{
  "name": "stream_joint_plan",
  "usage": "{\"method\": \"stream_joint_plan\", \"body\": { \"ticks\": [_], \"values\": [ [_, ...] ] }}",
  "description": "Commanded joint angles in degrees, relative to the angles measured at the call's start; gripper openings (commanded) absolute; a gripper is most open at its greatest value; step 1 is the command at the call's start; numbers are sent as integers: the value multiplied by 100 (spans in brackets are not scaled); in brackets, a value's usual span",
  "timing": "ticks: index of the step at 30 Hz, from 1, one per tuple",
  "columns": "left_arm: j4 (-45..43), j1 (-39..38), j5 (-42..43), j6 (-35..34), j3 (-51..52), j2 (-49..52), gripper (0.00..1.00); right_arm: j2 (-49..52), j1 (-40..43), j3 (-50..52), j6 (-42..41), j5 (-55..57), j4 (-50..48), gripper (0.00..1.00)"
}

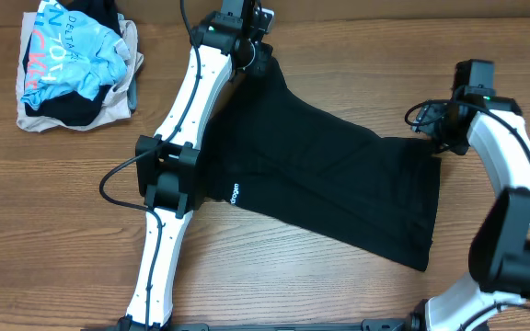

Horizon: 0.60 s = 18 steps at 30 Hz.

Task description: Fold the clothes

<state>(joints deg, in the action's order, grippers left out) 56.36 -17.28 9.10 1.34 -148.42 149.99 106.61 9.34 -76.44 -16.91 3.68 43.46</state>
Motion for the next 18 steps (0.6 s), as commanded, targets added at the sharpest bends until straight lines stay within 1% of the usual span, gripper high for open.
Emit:
{"method": "stream_joint_plan", "body": {
  "ticks": [1, 4, 7, 12, 14, 16, 17, 18],
  "values": [
    [129, 11, -376, -496, 2, -162, 4, 332, 15, -76, 66, 170, -142, 71],
    [297, 42, -636, -785, 2, -177, 4, 645, 15, -76, 66, 168, -227, 70],
    [415, 61, -678, -778, 2, -205, 4, 901, 15, -76, 66, 168, -271, 67],
    [540, 92, -680, -776, 0, -251, 4, 1119, 15, -76, 63, 168, -374, 57],
    [560, 98, -680, -776, 0, -275, 4, 1121, 15, -79, 66, 168, -407, 49],
    [562, 103, -680, -754, 0, -304, 4, 1115, 20, -92, 63, 188, -426, 38],
    [562, 111, -682, -743, 0, -323, 4, 1115, 28, -111, 66, 188, -420, 27],
    [564, 120, -682, -706, 0, -356, 4, 1104, 46, -144, 66, 197, -396, 8]
  ]
}}
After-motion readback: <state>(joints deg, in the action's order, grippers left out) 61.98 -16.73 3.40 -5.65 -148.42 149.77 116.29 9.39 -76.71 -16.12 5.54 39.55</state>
